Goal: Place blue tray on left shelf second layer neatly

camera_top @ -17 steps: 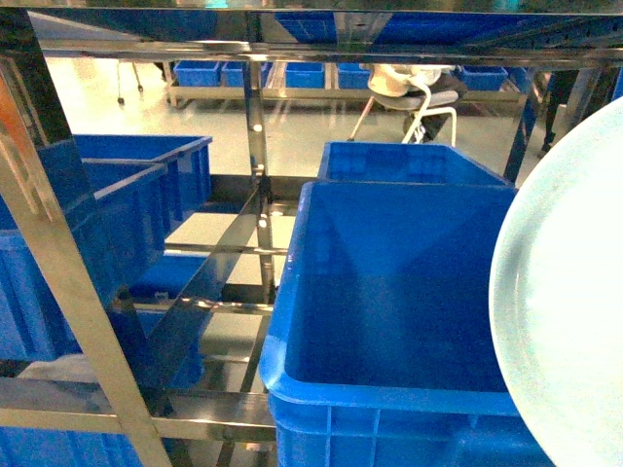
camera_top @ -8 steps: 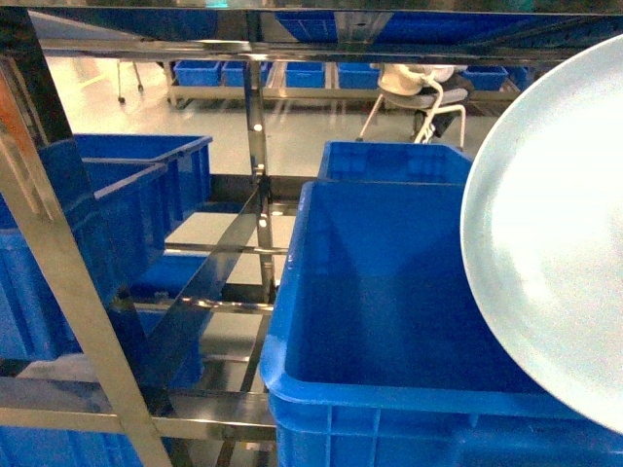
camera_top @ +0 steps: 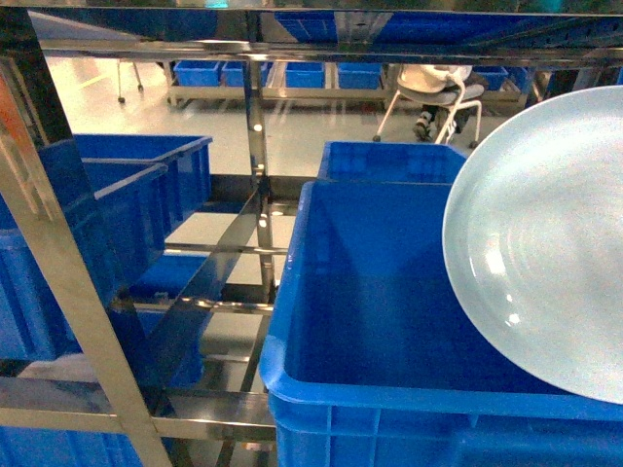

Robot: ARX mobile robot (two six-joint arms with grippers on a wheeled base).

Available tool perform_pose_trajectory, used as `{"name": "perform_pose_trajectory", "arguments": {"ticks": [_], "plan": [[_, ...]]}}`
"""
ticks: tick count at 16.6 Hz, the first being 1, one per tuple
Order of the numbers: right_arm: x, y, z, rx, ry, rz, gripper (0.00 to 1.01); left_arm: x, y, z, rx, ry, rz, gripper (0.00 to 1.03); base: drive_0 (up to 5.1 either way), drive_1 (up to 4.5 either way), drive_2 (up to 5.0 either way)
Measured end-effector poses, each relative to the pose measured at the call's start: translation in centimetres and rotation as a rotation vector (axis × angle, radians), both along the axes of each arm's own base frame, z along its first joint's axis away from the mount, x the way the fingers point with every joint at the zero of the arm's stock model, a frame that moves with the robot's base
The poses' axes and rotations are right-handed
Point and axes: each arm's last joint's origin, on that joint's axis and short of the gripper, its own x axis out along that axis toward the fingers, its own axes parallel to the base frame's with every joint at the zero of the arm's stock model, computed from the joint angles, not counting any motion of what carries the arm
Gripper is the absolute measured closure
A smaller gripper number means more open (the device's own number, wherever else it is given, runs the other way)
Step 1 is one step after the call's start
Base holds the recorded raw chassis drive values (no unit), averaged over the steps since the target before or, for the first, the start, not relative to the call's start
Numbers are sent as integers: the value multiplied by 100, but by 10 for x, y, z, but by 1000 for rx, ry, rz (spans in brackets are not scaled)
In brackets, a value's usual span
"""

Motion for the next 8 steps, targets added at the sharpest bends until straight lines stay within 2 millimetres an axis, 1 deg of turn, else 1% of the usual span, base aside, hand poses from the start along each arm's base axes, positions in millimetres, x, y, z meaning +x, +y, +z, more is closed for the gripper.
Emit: {"name": "perform_pose_trajectory", "arguments": {"ticks": [4, 6, 8], "plan": [[19, -4, -11, -8, 38, -17, 99, 0, 0, 0, 0, 0, 0, 5, 0, 0, 0], [34, -5, -11, -10, 28, -21, 99, 0, 0, 0, 0, 0, 0, 5, 0, 0, 0], [44, -5, -10, -11, 20, -17, 99, 0, 0, 0, 0, 0, 0, 5, 0, 0, 0]]}}
